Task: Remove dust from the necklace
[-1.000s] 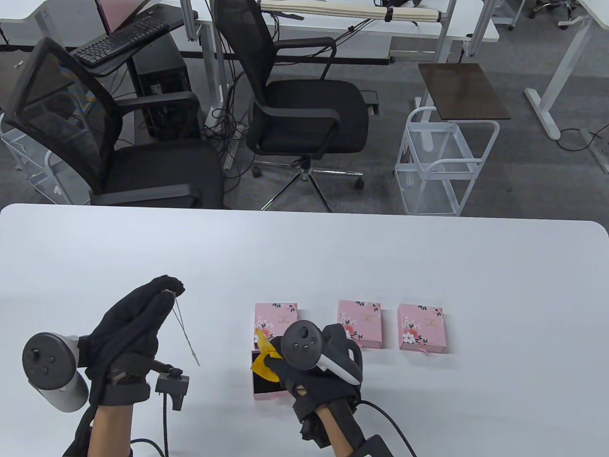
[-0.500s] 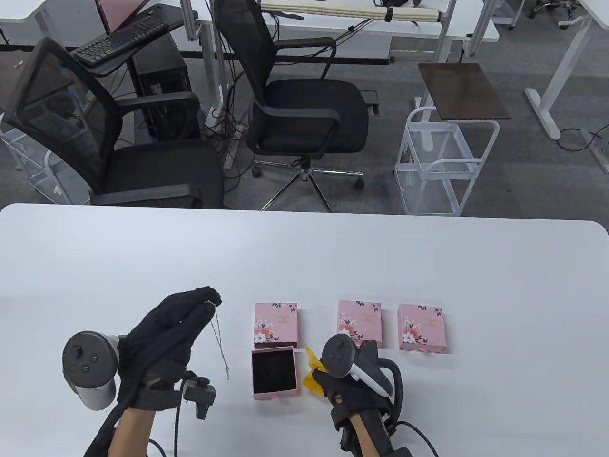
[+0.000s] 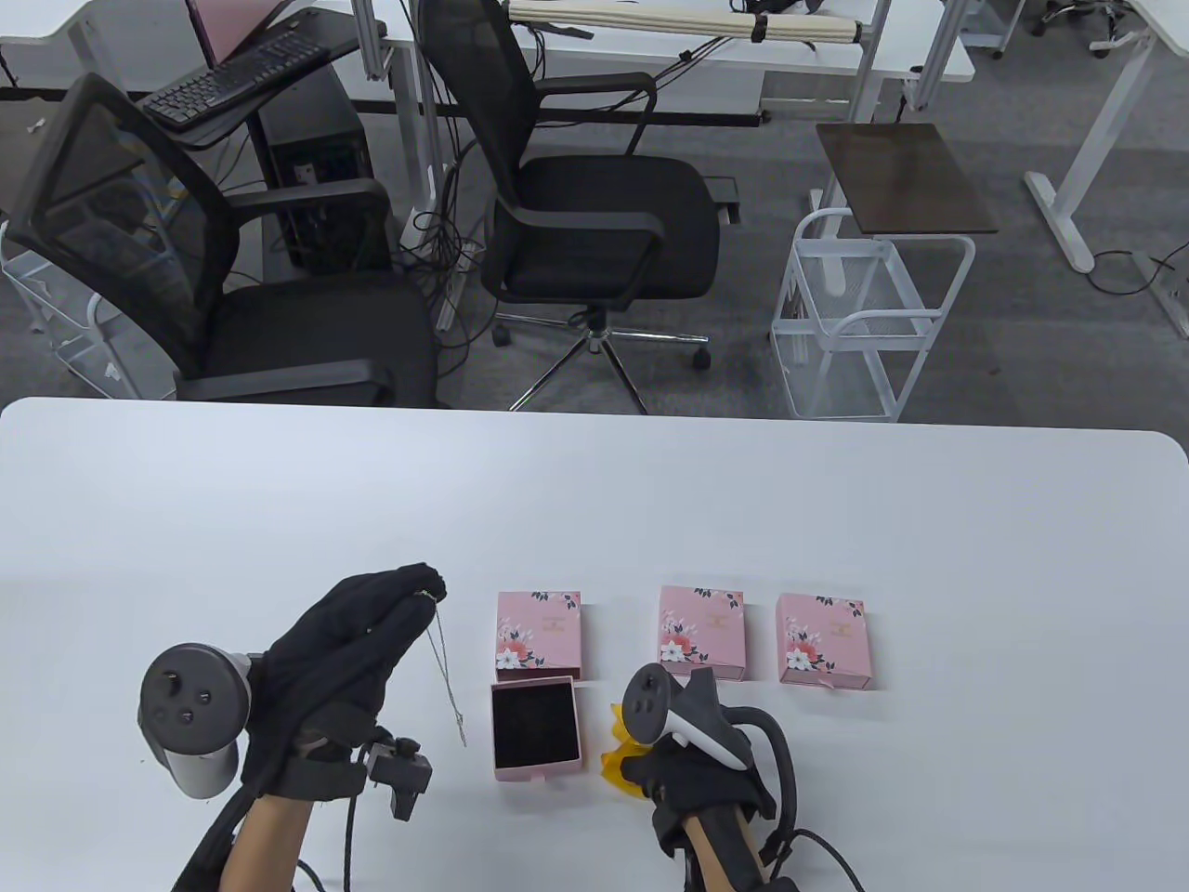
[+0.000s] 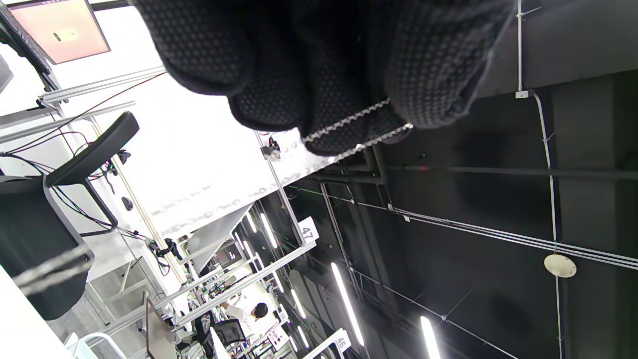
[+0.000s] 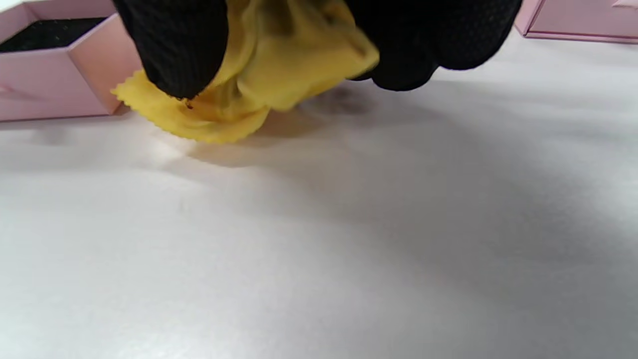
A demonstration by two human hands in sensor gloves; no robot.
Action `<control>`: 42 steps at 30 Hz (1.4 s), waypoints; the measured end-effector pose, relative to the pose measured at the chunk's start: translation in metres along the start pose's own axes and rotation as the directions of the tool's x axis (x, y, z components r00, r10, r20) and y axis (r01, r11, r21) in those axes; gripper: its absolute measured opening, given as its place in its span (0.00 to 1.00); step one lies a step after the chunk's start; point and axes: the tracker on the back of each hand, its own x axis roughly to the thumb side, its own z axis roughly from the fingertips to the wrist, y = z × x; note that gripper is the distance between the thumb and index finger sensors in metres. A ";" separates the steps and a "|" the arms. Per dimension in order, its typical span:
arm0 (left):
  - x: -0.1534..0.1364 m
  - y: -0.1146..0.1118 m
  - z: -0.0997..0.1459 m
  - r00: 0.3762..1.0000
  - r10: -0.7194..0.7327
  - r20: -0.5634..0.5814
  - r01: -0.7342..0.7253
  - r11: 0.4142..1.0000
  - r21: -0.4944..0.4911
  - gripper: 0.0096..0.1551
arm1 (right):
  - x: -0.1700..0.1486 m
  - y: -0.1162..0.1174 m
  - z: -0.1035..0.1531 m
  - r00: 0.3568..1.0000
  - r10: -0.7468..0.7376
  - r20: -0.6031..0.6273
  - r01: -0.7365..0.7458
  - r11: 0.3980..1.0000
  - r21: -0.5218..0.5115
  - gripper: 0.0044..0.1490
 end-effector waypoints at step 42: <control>-0.008 -0.013 -0.003 0.999 -0.018 -0.026 0.017 0.999 -0.043 0.17 | 0.117 -0.074 0.051 0.709 -0.205 0.675 0.556 0.752 -0.355 0.25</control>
